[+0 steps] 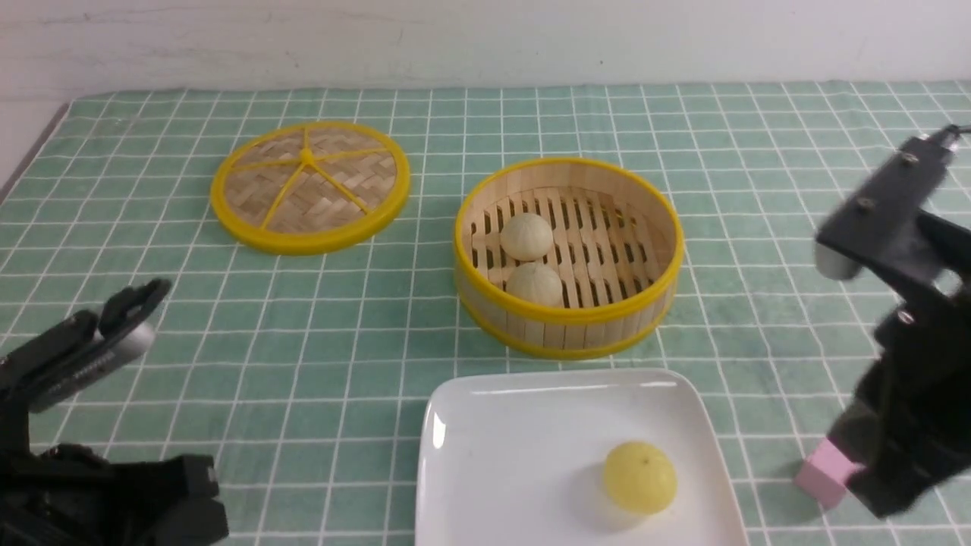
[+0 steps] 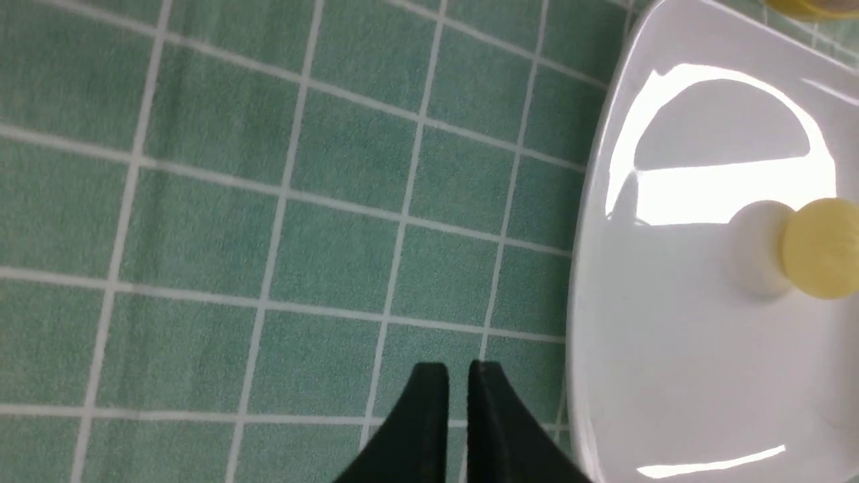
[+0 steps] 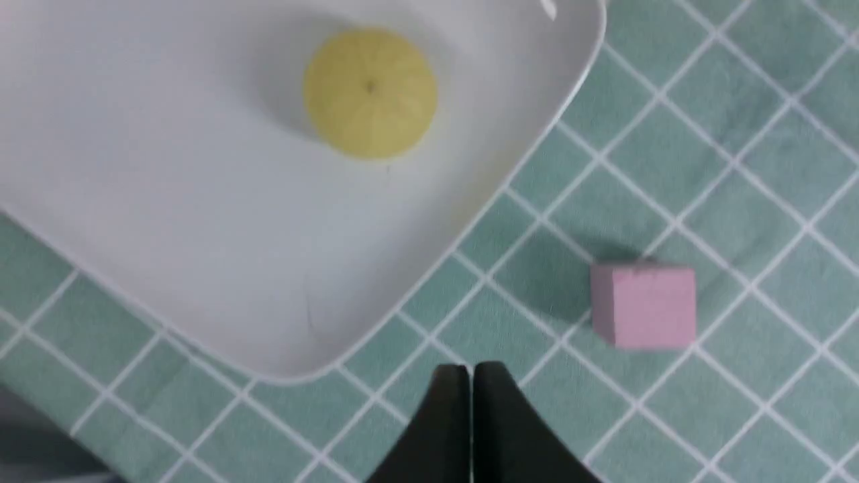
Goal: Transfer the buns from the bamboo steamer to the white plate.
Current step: 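Reach into the bamboo steamer and grasp a bun with the left gripper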
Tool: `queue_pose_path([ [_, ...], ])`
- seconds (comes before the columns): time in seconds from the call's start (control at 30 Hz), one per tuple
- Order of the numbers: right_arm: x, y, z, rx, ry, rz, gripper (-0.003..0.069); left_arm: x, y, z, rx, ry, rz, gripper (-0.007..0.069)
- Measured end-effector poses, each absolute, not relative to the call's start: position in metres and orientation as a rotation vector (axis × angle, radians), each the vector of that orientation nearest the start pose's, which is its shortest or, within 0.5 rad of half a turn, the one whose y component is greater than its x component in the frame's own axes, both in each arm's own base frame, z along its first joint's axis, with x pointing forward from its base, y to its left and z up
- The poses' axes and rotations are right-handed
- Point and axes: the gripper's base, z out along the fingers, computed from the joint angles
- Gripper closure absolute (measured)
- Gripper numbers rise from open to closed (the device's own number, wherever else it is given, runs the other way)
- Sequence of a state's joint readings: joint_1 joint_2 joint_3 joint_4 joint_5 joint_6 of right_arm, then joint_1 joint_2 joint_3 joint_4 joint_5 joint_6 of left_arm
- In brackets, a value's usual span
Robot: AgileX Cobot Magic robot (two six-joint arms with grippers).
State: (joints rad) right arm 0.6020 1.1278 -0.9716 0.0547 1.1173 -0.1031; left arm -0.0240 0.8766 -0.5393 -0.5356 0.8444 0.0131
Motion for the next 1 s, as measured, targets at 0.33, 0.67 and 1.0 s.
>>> queue_pose_path([
  [0.33,0.097,0.070,0.269,-0.831,2.519,0.238,0.0672,0.215,-0.063,0.302,-0.071,2.637,-0.698,0.0623],
  [0.67,0.091,0.065,0.265,-0.772,2.444,0.258,0.0669,0.305,-0.176,0.290,0.198,2.698,-0.723,0.0526],
  [1.0,0.093,0.065,0.265,-0.749,2.436,0.255,0.0662,0.386,-0.261,0.252,0.402,2.643,-0.502,0.0276],
])
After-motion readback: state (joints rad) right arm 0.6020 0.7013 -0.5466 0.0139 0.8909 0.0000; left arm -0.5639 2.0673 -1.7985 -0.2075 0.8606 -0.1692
